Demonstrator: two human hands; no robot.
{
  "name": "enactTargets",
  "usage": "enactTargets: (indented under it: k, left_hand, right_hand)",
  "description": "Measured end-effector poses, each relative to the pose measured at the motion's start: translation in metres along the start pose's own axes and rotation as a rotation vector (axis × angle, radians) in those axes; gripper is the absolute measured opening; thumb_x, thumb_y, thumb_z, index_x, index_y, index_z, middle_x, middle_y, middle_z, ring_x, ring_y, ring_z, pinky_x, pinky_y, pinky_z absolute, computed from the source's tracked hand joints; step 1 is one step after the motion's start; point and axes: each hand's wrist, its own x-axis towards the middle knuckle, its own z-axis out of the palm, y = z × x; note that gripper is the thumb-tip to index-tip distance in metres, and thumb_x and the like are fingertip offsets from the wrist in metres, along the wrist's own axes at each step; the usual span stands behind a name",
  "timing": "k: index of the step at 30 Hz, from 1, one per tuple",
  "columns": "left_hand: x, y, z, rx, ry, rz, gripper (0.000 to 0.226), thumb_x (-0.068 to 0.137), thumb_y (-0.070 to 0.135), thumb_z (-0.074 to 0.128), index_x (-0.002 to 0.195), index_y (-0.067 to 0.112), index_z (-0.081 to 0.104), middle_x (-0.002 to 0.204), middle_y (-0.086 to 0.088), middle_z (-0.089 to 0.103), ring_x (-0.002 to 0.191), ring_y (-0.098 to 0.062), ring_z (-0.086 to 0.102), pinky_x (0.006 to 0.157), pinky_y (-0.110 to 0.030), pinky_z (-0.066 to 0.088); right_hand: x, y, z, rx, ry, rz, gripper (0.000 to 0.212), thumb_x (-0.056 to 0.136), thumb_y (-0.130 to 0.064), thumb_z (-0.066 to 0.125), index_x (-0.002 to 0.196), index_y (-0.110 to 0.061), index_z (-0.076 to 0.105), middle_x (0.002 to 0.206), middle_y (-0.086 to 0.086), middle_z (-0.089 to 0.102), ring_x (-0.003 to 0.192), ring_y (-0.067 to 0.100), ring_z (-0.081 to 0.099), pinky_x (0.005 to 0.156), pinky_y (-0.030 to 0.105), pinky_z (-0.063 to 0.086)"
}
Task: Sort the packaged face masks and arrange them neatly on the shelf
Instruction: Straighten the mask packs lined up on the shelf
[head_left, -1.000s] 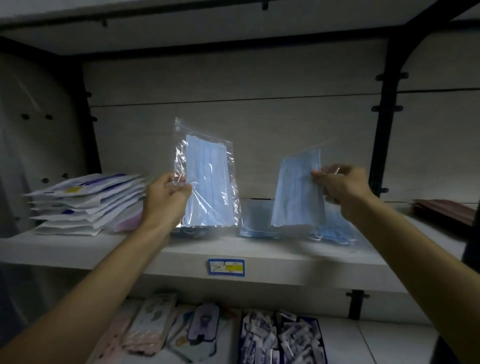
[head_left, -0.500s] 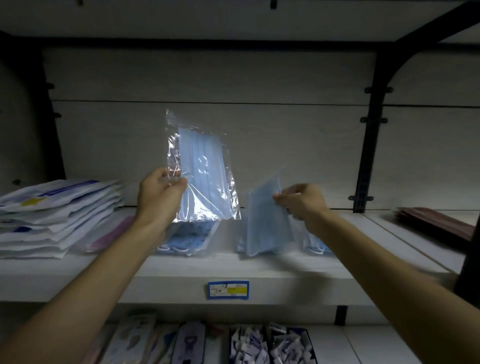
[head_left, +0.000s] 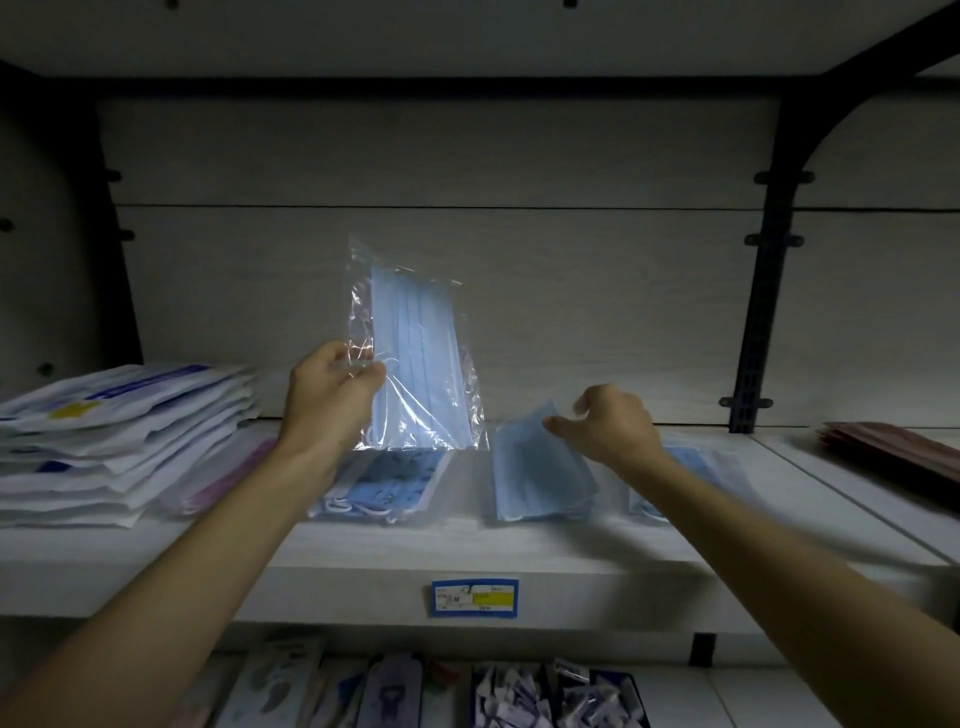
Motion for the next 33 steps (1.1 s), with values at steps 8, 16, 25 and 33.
enactTargets:
  k: [8,16,25,33]
  left_hand:
    - [-0.01,0.002,0.019,-0.038,-0.073,-0.017,0.008,0.087,0.008,0.063,0.088,0.016,0.061,0.074,0.003,0.058,0.058,-0.011,0.048,0.052,-0.021,0.041]
    - [-0.03,0.001,0.06,-0.017,-0.19,-0.045,0.008,0.089,0.009,0.062,0.097,0.01,0.062,0.079,0.0,0.06,0.057,-0.014,0.047,0.044,-0.016,0.039]
    - [-0.039,-0.021,0.097,0.174,-0.294,-0.109,0.003,0.079,0.014,0.066,0.081,0.015,0.064,0.079,-0.001,0.064,0.077,-0.025,0.061,0.071,-0.031,0.048]
    - [-0.035,-0.034,0.094,0.709,-0.318,0.011,0.042,0.078,0.031,0.071,0.116,0.017,0.059,0.117,-0.004,0.064,0.108,-0.026,0.059,0.086,-0.03,0.047]
  right_hand:
    - [-0.01,0.02,-0.015,-0.255,0.089,-0.037,0.045,0.092,-0.051,0.052,0.115,-0.013,0.06,0.113,0.01,0.064,0.109,0.033,0.055,0.091,0.04,0.042]
    - [-0.02,0.048,-0.038,-0.223,0.173,-0.088,0.033,0.093,-0.038,0.055,0.118,-0.017,0.062,0.111,0.007,0.067,0.106,0.03,0.058,0.09,0.038,0.047]
    - [-0.021,0.068,-0.048,-0.21,0.203,-0.132,0.024,0.089,-0.026,0.055,0.109,-0.019,0.067,0.102,0.003,0.071,0.096,0.026,0.063,0.087,0.041,0.051]
    - [-0.018,0.074,-0.043,-0.204,0.175,-0.151,0.022,0.089,-0.026,0.054,0.106,-0.02,0.067,0.103,0.004,0.07,0.097,0.027,0.062,0.084,0.038,0.052]
